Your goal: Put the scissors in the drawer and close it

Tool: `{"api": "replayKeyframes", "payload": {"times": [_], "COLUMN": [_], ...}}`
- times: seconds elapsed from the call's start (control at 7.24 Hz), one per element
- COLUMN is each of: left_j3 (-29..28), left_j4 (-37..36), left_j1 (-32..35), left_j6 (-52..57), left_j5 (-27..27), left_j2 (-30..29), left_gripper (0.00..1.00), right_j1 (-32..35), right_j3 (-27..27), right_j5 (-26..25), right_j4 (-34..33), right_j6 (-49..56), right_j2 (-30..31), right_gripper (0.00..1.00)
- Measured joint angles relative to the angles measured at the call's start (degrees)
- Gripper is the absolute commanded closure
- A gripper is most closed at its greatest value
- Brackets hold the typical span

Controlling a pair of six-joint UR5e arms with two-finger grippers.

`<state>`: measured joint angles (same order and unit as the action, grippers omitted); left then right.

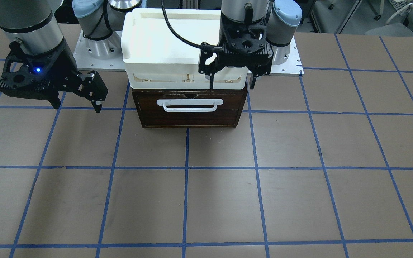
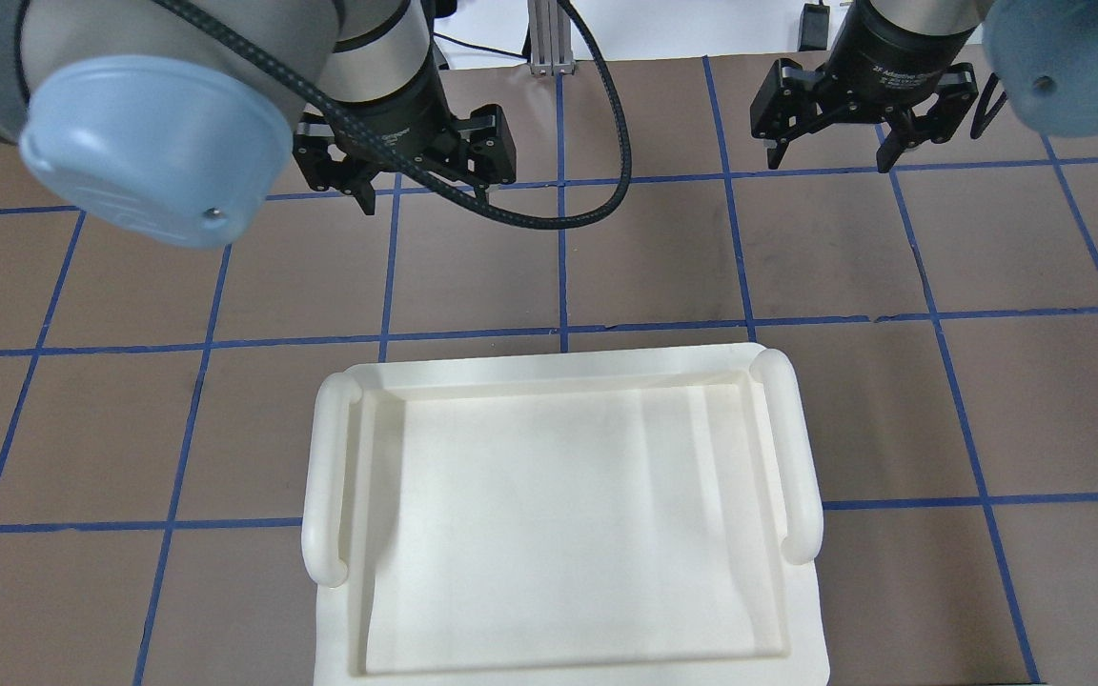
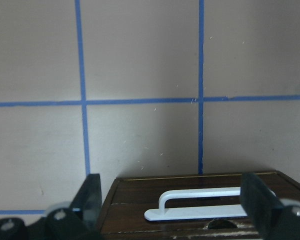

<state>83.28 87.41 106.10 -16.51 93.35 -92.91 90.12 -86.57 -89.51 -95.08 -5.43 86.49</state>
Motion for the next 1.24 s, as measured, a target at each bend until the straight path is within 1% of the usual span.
{"api": "replayKeyframes", "payload": {"times": [0.28, 0.69, 0.97, 1.24], "left_j3": [0.75, 0.99, 1.0, 1.04], "left_j4": [3.74, 4.32, 4.35, 4.41], "left_j1": [-2.41, -3.48, -3.56, -3.54], "left_j6": [0.4, 0.57, 0.6, 0.61], "left_j5": [0.46, 0.32, 0.21, 0.48], "left_j2": [2.4, 3.08, 3.16, 3.35], "left_gripper": [0.0, 0.0, 0.0, 0.0], "right_j1": [-0.09, -0.27, -0.33, -0.3], "right_j3": [0.0, 0.0, 0.0, 0.0], "right_j5": [-0.21, -0.5, -3.2, -4.44], "right_j4": [0.06, 0.41, 0.29, -0.12], "right_j6": [-0.05, -0.02, 0.02, 0.01], "right_j2": [-0.02, -0.01, -0.05, -0.28], "right_gripper": [0.0, 0.0, 0.0, 0.0]}}
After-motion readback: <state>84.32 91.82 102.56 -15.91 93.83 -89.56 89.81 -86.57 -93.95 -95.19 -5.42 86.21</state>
